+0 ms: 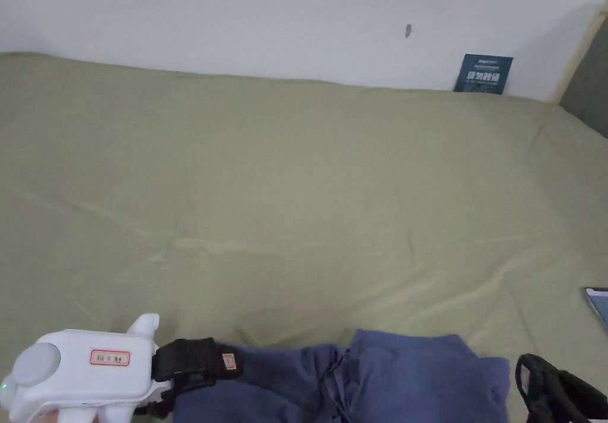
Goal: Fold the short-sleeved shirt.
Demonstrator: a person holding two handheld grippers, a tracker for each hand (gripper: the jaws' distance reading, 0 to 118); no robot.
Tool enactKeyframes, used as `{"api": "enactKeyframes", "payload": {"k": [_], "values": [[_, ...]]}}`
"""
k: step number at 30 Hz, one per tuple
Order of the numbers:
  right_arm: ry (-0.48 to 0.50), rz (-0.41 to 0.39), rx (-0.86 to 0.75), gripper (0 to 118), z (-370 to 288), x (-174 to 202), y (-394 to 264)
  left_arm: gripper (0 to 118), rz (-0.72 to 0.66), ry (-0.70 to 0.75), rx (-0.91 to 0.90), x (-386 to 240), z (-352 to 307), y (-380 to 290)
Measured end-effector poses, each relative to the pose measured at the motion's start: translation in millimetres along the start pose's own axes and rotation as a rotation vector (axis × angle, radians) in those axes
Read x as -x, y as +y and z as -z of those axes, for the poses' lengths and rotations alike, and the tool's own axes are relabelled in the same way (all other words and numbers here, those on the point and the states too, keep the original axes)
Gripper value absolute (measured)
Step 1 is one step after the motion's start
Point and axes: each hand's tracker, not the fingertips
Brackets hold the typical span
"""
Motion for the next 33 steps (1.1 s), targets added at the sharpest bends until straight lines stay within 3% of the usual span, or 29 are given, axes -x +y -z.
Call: {"api": "enactKeyframes", "payload": {"k": [1, 2, 3, 4, 11, 21, 25, 33], "values": [[-0.003, 0.000, 0.003, 0, 0, -1, 0, 110, -0.002, -0.008, 0.008, -2, 2, 1], [-0.007, 0.001, 0.004, 0, 0, -2, -1, 88, 0.003, 0.000, 0.010, -7, 1, -1], [-0.012, 0.003, 0.006, 0, -1, -3, -1, 42, 0.012, 0.038, -0.001, -8, -1, -1], [-0.013, 0.007, 0.005, 0, -2, -5, -1, 9, 0.003, 0.103, 0.003, -6, 4, -1], [-0.009, 0.011, -0.008, 0, -8, -5, 0, 8, -0.045, 0.085, -0.079, -20, -38, -6], [0.042, 0.012, -0.040, 0, -4, 2, 6, 8, 0.054, 0.422, -0.285, -58, -183, -13], [0.056, 0.014, -0.052, 0, -4, 4, 6, 8, 0.124, 0.470, -0.236, -97, -169, -13], [0.050, 0.034, -0.054, 0, -14, -5, -1, 8, 0.296, 0.525, -0.129, -181, -74, -23]]}}
